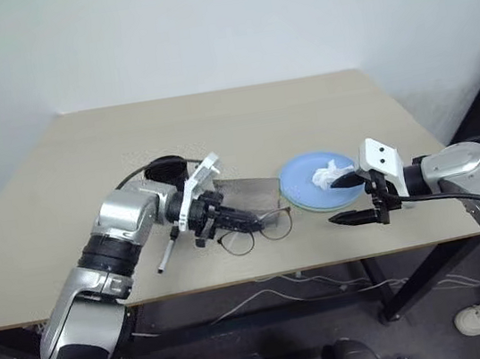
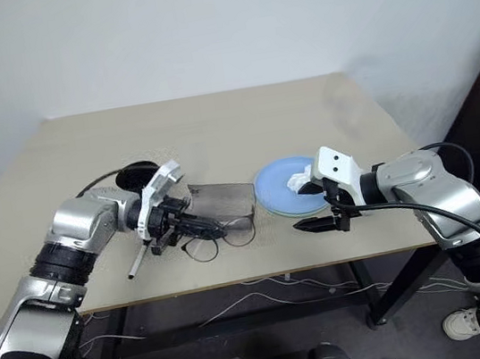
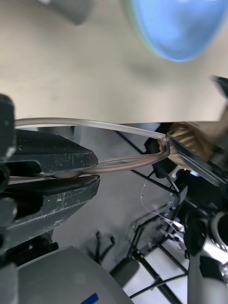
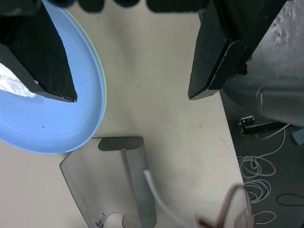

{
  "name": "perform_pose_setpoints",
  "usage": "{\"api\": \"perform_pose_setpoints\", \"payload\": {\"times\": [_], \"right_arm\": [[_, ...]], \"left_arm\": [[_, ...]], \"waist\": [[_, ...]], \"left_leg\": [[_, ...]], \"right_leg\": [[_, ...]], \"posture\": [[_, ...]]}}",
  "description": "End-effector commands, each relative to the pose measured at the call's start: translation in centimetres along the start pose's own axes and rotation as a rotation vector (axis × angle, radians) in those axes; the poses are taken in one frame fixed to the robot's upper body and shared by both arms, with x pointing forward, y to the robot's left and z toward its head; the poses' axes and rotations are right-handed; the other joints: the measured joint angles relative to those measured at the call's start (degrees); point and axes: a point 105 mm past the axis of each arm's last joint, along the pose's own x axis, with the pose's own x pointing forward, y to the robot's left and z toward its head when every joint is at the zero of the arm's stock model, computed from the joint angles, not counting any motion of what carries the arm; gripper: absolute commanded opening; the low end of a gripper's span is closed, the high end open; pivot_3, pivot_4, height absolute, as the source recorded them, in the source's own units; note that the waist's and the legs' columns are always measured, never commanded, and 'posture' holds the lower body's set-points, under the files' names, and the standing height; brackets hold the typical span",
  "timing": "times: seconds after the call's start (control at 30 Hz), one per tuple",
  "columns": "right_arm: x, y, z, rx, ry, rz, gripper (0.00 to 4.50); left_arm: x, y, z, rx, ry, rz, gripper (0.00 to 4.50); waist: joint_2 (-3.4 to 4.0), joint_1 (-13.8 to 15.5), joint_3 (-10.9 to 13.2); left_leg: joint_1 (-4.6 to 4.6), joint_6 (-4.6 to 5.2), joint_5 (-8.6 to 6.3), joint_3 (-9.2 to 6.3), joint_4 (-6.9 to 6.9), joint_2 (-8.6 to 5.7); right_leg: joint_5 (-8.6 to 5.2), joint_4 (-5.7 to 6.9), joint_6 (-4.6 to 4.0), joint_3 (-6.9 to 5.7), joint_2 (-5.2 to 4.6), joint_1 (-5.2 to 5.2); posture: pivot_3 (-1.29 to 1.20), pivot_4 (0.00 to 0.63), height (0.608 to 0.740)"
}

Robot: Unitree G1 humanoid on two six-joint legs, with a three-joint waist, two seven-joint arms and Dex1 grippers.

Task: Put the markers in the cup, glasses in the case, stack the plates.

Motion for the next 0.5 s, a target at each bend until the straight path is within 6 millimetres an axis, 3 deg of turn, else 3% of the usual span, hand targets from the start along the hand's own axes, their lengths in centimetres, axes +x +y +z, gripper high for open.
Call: {"api": "perform_pose_setpoints", "payload": {"times": [0.03,0.5], "right_arm": [[-0.6,-0.4,1.2,-0.037,-0.027,-0.017,4.06],[-0.6,-0.4,1.3,-0.038,-0.029,-0.02,4.06]], "left_arm": [[-1.1,1.0,-1.2,-0.037,0.017,0.053,0.02],[-2.3,3.6,-5.8,-0.279,-0.011,0.176,0.02]], "waist": [[0.0,-0.1,0.0],[0.0,-0.1,0.0]], "left_leg": [[0.01,0.0,0.0,0.0,0.0,0.0],[-0.01,0.01,-0.01,0.0,0.0,0.05]], "right_leg": [[0.0,0.0,0.0,0.0,0.0,0.0],[0.0,-0.03,0.0,-0.02,-0.05,-0.03]], "posture": [[0.0,0.0,0.737],[0.0,0.0,0.737]]}}
